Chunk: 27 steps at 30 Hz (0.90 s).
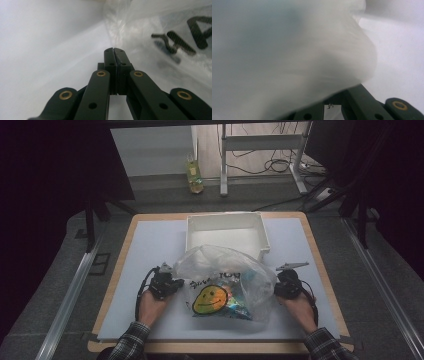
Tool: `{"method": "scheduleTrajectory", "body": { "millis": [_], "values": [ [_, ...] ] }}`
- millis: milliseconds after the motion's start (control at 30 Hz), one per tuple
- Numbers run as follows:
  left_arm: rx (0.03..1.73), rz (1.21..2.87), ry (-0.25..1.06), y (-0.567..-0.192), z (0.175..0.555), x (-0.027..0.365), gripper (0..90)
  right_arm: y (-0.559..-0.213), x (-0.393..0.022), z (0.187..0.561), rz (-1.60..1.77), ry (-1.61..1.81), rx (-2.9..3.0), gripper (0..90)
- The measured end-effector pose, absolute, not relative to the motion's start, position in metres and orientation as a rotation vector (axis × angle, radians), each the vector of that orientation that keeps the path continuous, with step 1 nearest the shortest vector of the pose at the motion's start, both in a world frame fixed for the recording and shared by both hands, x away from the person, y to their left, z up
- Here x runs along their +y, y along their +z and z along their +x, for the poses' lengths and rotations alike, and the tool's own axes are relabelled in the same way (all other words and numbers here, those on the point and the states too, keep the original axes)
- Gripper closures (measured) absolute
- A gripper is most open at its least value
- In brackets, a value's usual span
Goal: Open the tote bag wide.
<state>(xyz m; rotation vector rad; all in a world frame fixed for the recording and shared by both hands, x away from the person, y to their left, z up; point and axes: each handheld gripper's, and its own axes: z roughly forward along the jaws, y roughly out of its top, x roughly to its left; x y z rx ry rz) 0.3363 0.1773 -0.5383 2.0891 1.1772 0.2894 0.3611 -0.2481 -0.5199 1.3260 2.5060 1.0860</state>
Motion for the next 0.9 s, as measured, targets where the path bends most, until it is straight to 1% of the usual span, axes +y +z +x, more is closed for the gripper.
{"method": "scheduleTrajectory", "body": {
  "millis": [100, 167, 300, 333, 367, 400, 433, 467, 500, 533, 567, 600, 633, 667, 700, 767, 800, 833, 867, 900],
  "values": [
    [1.164, 2.07, 0.274, -0.533, 0.332, 0.184, 87.0, -0.515, -0.253, 0.356, 1.327, 1.125, 2.514, 89.1],
    [1.139, 2.059, 0.288, -0.523, 0.326, 0.193, 85.7, -0.506, -0.261, 0.347, 1.307, 1.154, 2.515, 89.1],
    [1.14, 2.011, 0.298, -0.516, 0.32, 0.203, 85.7, -0.494, -0.272, 0.34, 1.291, 1.176, 2.517, 89.1],
    [1.142, 1.993, 0.307, -0.513, 0.317, 0.209, 85.5, -0.484, -0.279, 0.335, 1.267, 1.2, 2.506, 89.1],
    [1.142, 1.993, 0.307, -0.513, 0.317, 0.209, 85.3, -0.484, -0.279, 0.335, 1.267, 1.2, 2.506, 89.1],
    [1.143, 1.988, 0.308, -0.512, 0.316, 0.212, 85.2, -0.472, -0.283, 0.332, 1.246, 1.2, 2.49, 89.1],
    [1.143, 1.986, 0.311, -0.512, 0.315, 0.213, 85.2, -0.472, -0.283, 0.332, 1.246, 1.2, 2.49, 89.1],
    [1.147, 1.974, 0.308, -0.512, 0.315, 0.215, 85.0, -0.459, -0.285, 0.331, 1.235, 1.216, 2.469, 89.1],
    [1.147, 1.974, 0.308, -0.512, 0.315, 0.215, 84.9, -0.459, -0.285, 0.331, 1.235, 1.216, 2.469, 89.1],
    [1.145, 1.974, 0.308, -0.512, 0.315, 0.214, 84.9, -0.444, -0.284, 0.333, 1.206, 1.227, 2.449, 89.1],
    [1.143, 1.976, 0.307, -0.512, 0.315, 0.213, 84.9, -0.444, -0.284, 0.333, 1.206, 1.227, 2.449, 89.1],
    [1.138, 1.979, 0.307, -0.511, 0.315, 0.212, 84.8, -0.436, -0.281, 0.334, 1.187, 1.232, 2.44, 89.1],
    [1.129, 1.985, 0.308, -0.511, 0.315, 0.21, 84.5, -0.42, -0.275, 0.337, 1.151, 1.262, 2.434, 89.0],
    [1.129, 1.985, 0.308, -0.511, 0.315, 0.21, 84.4, -0.42, -0.275, 0.337, 1.151, 1.262, 2.434, 89.0],
    [1.121, 1.994, 0.314, -0.511, 0.314, 0.208, 84.4, -0.409, -0.264, 0.34, 1.108, 1.297, 2.441, 89.0],
    [1.119, 1.995, 0.313, -0.51, 0.313, 0.208, 84.4, -0.405, -0.259, 0.34, 1.095, 1.304, 2.449, 89.0],
    [1.117, 1.995, 0.316, -0.51, 0.313, 0.208, 84.2, -0.401, -0.243, 0.339, 1.041, 1.32, 2.48, 89.0],
    [1.116, 1.995, 0.32, -0.51, 0.313, 0.209, 84.2, -0.401, -0.243, 0.339, 1.041, 1.32, 2.48, 89.0],
    [1.119, 1.994, 0.325, -0.509, 0.312, 0.21, 84.1, -0.402, -0.238, 0.339, 1.023, 1.316, 2.496, 89.0],
    [1.119, 1.993, 0.328, -0.508, 0.312, 0.212, 83.8, -0.414, -0.223, 0.338, 0.996, 1.279, 2.55, 88.9]
  ]
}}
